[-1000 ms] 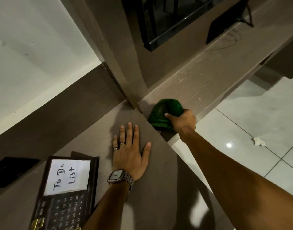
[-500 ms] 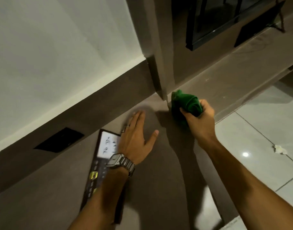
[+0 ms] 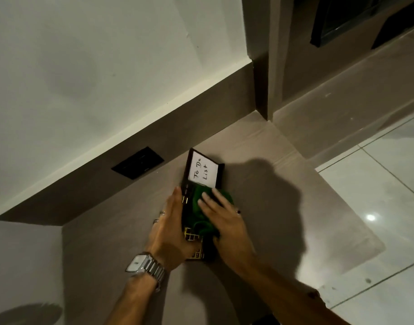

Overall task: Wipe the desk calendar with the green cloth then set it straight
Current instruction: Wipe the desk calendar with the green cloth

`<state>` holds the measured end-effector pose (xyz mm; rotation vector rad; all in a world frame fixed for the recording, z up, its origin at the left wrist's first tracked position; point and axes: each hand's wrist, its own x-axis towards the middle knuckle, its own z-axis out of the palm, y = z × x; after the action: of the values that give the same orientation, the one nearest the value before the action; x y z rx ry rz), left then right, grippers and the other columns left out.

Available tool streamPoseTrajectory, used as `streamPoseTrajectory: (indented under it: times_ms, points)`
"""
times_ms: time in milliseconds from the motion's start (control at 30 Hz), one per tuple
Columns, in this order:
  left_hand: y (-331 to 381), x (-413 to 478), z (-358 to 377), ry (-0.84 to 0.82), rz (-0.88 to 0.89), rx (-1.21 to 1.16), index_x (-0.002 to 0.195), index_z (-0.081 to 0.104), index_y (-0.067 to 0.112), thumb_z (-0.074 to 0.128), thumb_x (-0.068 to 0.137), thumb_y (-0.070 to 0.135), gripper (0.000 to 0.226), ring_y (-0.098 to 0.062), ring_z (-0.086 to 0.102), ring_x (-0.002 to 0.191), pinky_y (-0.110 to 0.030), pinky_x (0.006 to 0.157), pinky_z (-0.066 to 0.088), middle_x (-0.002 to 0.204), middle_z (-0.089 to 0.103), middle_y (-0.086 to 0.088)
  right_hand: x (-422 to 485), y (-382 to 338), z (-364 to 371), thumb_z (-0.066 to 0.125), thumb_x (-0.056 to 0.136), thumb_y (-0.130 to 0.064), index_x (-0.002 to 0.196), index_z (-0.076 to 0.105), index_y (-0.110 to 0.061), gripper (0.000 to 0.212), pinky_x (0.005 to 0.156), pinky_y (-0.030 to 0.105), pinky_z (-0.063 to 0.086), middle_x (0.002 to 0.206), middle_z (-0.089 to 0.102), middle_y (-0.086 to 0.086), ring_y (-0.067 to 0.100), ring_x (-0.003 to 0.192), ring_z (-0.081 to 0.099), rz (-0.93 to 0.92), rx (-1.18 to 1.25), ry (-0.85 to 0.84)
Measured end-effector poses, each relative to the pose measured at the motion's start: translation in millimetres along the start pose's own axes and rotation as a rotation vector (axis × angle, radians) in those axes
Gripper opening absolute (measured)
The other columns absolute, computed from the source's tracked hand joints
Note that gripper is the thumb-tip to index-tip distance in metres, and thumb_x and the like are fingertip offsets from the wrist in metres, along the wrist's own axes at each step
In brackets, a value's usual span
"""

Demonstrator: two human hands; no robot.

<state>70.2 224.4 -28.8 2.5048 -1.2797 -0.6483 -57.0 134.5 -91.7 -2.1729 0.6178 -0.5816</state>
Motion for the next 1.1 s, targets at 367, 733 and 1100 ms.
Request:
streamPoseTrajectory:
  times_ms: [367, 733, 1100]
  points:
    - [-5.6, 3.9, 16.8, 0.049, 0.02, -0.147, 0.15, -0.006, 0.022, 0.087, 0.059, 0.017, 0.13, -0.023, 0.025, 0.143, -0.044, 0.115, 0.028, 0.158, 0.019, -0.007, -9.9, -9.5, 3.2, 0.069, 0.073, 0.013, 0.135, 0.054, -0.009, 0.068, 0.106, 0.053, 0.04, 0.142, 0.054, 0.009, 0.034, 0.134, 0.043, 0.036, -0.004, -0.12]
    - [12.3, 2.7, 12.5, 0.105, 0.001, -0.227, 0.146, 0.02, 0.028, 0.07, 0.082, 0.006, 0.084, -0.007, 0.027, 0.142, -0.011, 0.106, 0.032, 0.148, 0.034, 0.024, 9.0, -10.1, -7.0, 0.06, 0.075, 0.016, 0.136, 0.052, -0.009, 0.066, 0.11, 0.042, 0.031, 0.146, 0.049, 0.009, 0.027, 0.135, 0.038, -0.003, 0.091, -0.126]
    - [7.7, 5.4, 8.4, 0.046, -0.006, -0.159, 0.149, -0.001, 0.011, 0.089, 0.049, 0.001, 0.136, -0.03, 0.028, 0.142, -0.05, 0.111, 0.035, 0.157, 0.021, -0.015, 28.6, -0.3, -14.6, 0.061, 0.074, 0.015, 0.132, 0.056, -0.006, 0.062, 0.109, 0.045, 0.037, 0.142, 0.054, 0.009, 0.027, 0.131, 0.04, 0.042, 0.08, -0.103]
